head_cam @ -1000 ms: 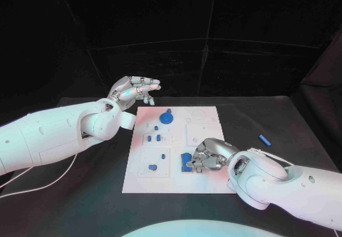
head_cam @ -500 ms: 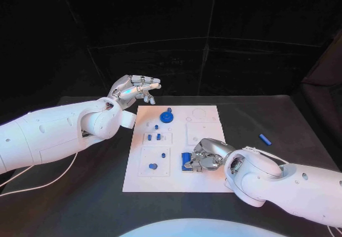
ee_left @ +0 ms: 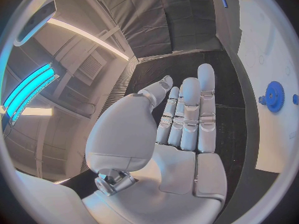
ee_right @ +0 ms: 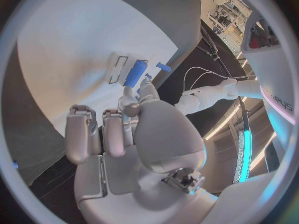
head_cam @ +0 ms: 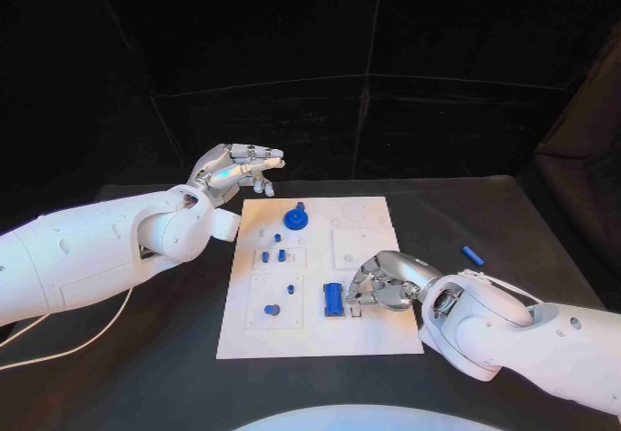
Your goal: Assemble the parts on the task board
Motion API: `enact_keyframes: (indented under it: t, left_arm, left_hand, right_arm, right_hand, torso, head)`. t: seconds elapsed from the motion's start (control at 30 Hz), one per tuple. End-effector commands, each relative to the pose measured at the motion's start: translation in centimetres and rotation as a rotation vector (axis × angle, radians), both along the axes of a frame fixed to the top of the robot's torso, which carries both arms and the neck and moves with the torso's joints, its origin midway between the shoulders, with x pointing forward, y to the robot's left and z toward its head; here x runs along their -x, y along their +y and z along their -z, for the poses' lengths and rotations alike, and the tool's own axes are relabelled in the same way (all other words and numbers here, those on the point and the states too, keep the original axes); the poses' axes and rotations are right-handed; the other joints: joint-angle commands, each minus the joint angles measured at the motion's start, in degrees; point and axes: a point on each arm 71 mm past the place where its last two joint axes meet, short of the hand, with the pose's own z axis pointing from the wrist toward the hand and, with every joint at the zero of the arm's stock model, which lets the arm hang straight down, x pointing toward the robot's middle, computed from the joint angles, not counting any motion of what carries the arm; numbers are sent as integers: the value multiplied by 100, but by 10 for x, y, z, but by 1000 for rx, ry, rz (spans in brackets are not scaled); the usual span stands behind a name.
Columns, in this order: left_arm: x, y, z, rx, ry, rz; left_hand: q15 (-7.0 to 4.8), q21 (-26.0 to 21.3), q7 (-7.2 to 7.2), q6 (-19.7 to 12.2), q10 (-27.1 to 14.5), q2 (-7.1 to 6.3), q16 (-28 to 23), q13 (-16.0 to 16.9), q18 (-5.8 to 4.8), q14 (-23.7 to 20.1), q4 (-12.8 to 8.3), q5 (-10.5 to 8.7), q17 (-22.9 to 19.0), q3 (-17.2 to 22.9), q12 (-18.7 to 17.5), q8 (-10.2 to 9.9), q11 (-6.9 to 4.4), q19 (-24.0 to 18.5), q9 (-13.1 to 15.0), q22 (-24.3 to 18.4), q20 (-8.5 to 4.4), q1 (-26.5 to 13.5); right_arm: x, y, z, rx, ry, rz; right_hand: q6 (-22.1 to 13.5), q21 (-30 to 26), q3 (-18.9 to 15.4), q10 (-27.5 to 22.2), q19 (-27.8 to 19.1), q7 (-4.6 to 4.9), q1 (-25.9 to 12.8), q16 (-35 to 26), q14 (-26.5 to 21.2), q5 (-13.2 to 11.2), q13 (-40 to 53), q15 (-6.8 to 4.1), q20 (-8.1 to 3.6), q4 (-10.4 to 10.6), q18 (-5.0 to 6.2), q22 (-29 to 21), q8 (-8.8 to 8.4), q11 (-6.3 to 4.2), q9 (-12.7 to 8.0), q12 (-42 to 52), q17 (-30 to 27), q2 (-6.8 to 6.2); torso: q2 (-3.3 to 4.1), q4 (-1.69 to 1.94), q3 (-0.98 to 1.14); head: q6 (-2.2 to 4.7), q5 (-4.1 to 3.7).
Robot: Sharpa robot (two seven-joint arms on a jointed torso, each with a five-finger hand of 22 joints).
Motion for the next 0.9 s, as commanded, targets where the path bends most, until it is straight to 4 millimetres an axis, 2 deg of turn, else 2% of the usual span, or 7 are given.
enact_keyframes:
  t: [0.03,0.13,0.17,0.23,0.43,0.67,0.9]
  left_arm:
    - [0,0,-2,8,-7,4]
    - [0,0,-2,8,-7,3]
    - [0,0,-2,8,-7,3]
    - [0,0,-2,8,-7,3]
    - [1,-1,-2,9,-7,5]
    - [1,-3,-2,10,-7,9]
    - [1,-3,-2,10,-8,8]
  left_hand:
    - [13,-36,-6,-25,-41,12,25,1,79,-32,14,30,-7,-35,33,6,-1,-22,4,-9,19,30]
    - [13,-36,-6,-25,-41,12,25,1,79,-32,14,30,-7,-35,33,6,-1,-22,4,-9,19,30]
    - [13,-36,-6,-25,-41,12,25,1,79,-32,14,30,-7,-35,33,6,-1,-22,4,-9,19,30]
    - [13,-36,-6,-25,-41,12,25,1,79,-32,14,30,-7,-35,33,6,-1,-22,4,-9,19,30]
    - [13,-36,-6,-25,-41,12,25,1,79,-32,14,30,-7,-35,33,6,-1,-22,4,-9,19,30]
    - [13,-36,-6,-25,-41,12,25,1,79,-32,14,30,-7,-35,33,6,-1,-22,4,-9,19,30]
    - [11,-46,-11,-21,-52,25,38,1,80,-39,13,29,-15,-65,51,19,-4,-15,5,-19,19,37]
  right_arm:
    - [-3,-11,-8,-134,-20,2]
    - [-7,-28,-9,-137,-17,28]
    - [-8,-35,-9,-135,-18,41]
    - [-12,-48,-10,-126,-22,68]
    - [-24,-81,-14,-84,-39,148]
    - [-35,-126,-22,-7,-64,265]
    - [-37,-161,-27,61,-86,368]
  right_hand:
    - [-111,-22,46,-27,70,73,174,-24,333,34,-19,80,63,-117,1,332,-175,73,-62,-51,48,19]
    - [-123,-23,94,-67,68,104,306,-19,334,78,-45,107,101,-203,3,333,-292,99,-103,-92,60,23]
    - [-118,-23,105,-74,68,112,333,-17,335,104,-48,113,110,-221,4,333,-323,104,-114,-98,65,23]
    - [-97,-25,121,-89,66,123,374,-18,335,212,-51,124,126,-250,6,332,-388,114,-138,-108,65,20]
    - [-22,-22,123,-94,68,130,371,-14,336,411,-45,135,146,-252,6,339,-496,123,-175,-106,76,0]
    - [74,-23,50,-83,67,119,238,-17,335,474,-48,135,151,-174,8,339,-577,120,-196,-105,74,-82]
    - [87,-30,-18,-83,62,120,133,-28,331,502,-66,137,154,-104,10,329,-651,122,-212,-123,59,-155]
  torso:
    - [-9,1,-4]
    - [-24,-11,-8]
    - [-25,-16,-9]
    - [-32,-23,-11]
    - [-22,-12,-4]
    - [-27,0,-3]
    - [-26,-30,-2]
  head:
    - [107,-272]
    - [174,-533]
    - [179,-552]
    - [215,-683]
    - [278,-912]
    - [296,-1329]
    - [284,-1468]
